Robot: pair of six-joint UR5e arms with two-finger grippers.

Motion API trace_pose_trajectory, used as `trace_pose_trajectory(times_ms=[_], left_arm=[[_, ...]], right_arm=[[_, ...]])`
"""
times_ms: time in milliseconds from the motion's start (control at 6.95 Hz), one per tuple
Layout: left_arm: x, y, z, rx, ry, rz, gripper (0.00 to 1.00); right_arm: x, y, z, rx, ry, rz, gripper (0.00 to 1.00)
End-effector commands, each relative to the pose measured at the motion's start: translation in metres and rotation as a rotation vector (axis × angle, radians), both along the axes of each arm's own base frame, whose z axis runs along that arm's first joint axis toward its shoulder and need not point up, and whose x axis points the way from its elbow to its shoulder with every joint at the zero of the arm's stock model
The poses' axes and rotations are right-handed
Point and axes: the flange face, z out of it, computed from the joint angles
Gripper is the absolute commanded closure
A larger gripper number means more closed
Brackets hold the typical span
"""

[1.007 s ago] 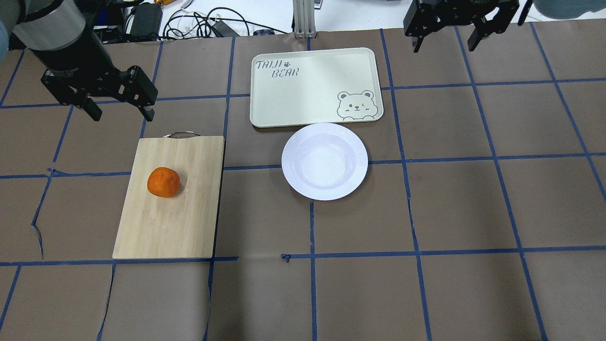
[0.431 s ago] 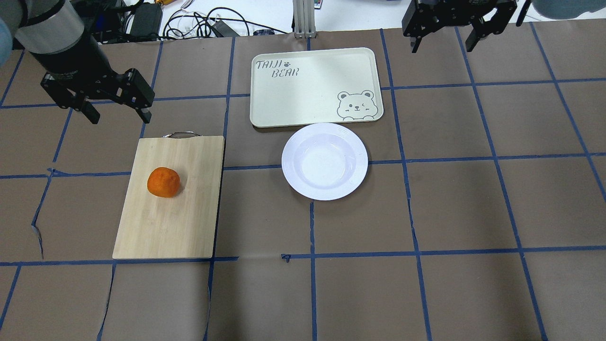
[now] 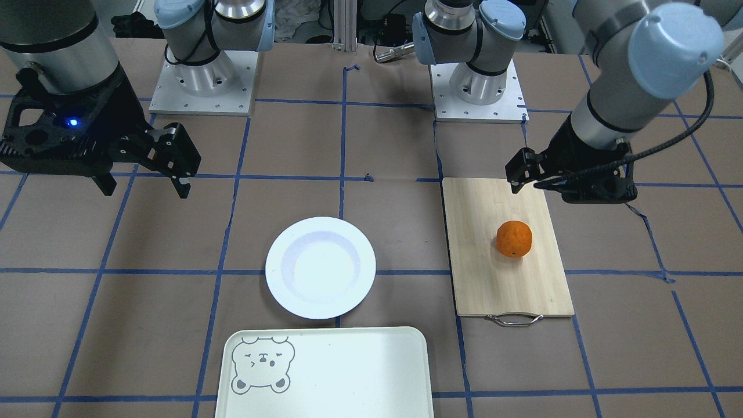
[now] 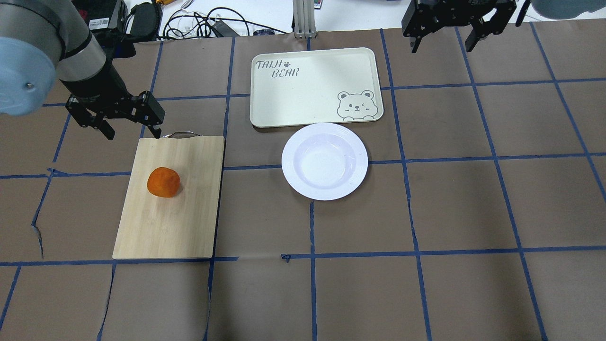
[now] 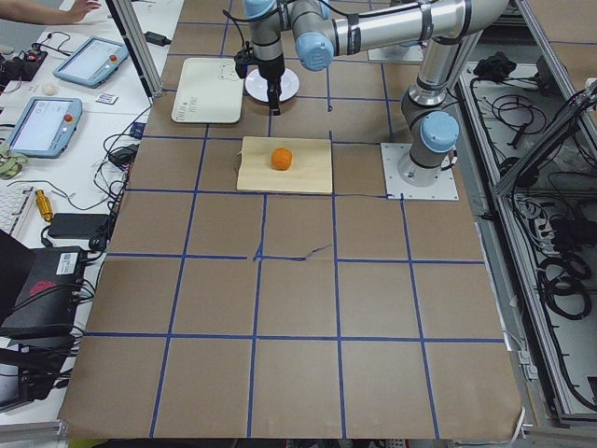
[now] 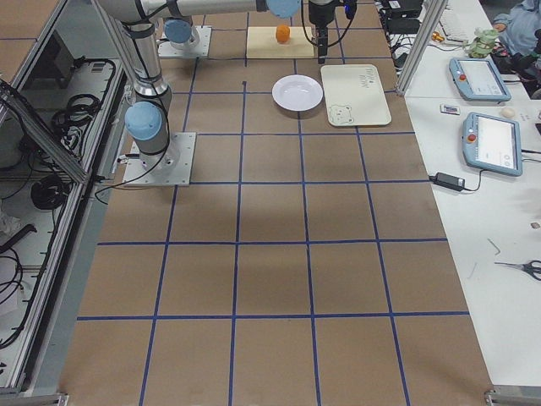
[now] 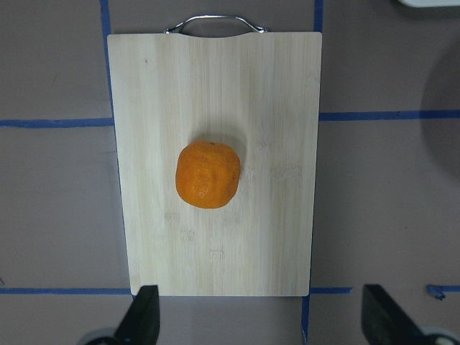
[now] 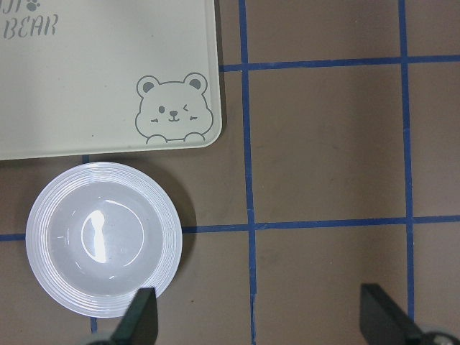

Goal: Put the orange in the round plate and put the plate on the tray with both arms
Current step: 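Move the left gripper down over the orange on the cutting board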

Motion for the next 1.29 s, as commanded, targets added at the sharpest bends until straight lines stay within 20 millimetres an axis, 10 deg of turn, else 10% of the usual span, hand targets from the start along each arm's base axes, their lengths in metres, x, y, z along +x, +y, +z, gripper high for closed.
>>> trace_pose_trajectory(times_ms=[0,1150], left_arm=[[0.038,0.002,-0.06,0.042,0.019,0.059,0.0],[0.039,-0.008,-0.187,0.149,0.055,0.04,0.0]], right_arm=[[0.0,0.001,0.008,-0.016,0.002,0.002,0.0],[-0.001,-0.001,-0.002,0.007,0.0,-0.01,0.0]])
